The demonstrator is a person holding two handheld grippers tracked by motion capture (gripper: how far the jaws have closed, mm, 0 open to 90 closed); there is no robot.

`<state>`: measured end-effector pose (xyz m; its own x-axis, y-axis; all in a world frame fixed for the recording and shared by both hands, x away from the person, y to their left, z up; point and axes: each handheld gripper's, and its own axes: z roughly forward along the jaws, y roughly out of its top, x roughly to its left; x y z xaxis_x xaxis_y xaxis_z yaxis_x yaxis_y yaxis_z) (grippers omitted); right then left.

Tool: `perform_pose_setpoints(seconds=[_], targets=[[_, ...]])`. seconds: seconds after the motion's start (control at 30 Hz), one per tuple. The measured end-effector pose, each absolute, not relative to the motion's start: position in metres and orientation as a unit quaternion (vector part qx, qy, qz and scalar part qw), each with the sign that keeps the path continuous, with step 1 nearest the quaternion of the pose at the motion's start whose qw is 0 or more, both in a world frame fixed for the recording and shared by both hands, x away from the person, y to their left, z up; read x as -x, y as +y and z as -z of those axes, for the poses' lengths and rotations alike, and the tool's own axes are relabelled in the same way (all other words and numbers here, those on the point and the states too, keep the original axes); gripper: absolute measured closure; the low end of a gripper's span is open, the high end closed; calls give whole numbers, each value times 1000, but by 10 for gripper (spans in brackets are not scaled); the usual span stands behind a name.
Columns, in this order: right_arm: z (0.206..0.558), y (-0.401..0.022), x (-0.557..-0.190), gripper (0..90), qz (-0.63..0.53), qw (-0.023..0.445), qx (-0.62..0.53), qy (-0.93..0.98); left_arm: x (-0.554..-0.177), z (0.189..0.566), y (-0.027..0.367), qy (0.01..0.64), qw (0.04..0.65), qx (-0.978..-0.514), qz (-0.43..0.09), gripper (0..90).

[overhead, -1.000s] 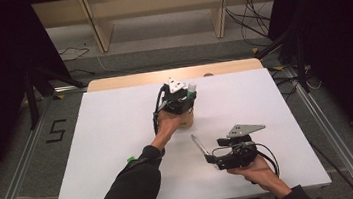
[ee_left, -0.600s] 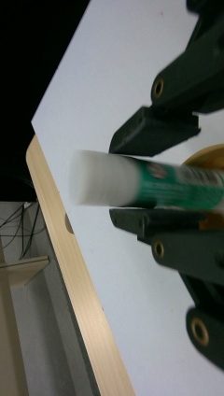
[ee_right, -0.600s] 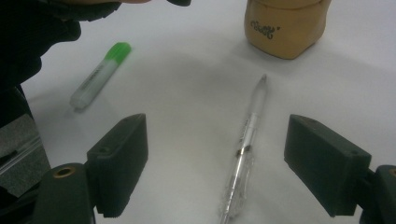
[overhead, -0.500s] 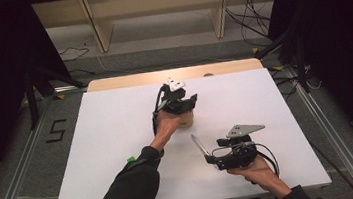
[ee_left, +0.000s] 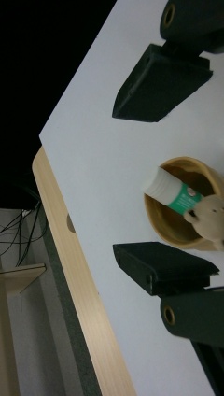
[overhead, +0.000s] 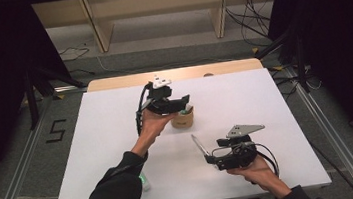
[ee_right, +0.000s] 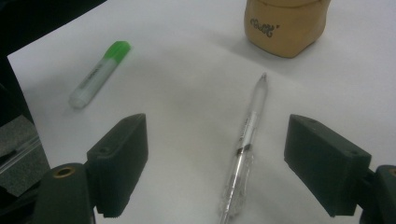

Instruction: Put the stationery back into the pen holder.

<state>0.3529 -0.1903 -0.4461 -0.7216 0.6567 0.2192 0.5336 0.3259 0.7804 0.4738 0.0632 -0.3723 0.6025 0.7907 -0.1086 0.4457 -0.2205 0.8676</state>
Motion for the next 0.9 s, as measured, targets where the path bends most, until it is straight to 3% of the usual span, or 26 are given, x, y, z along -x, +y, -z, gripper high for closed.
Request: perform_pose_setpoints(seconds=[0.43, 0.9], targets=[[444, -189, -351, 224, -450, 71, -366, 811, -449, 377, 110, 416, 431, -783, -168, 209], [444, -189, -351, 224, -449, 74, -363, 813, -425, 401, 141, 403, 376, -817, -170, 207]])
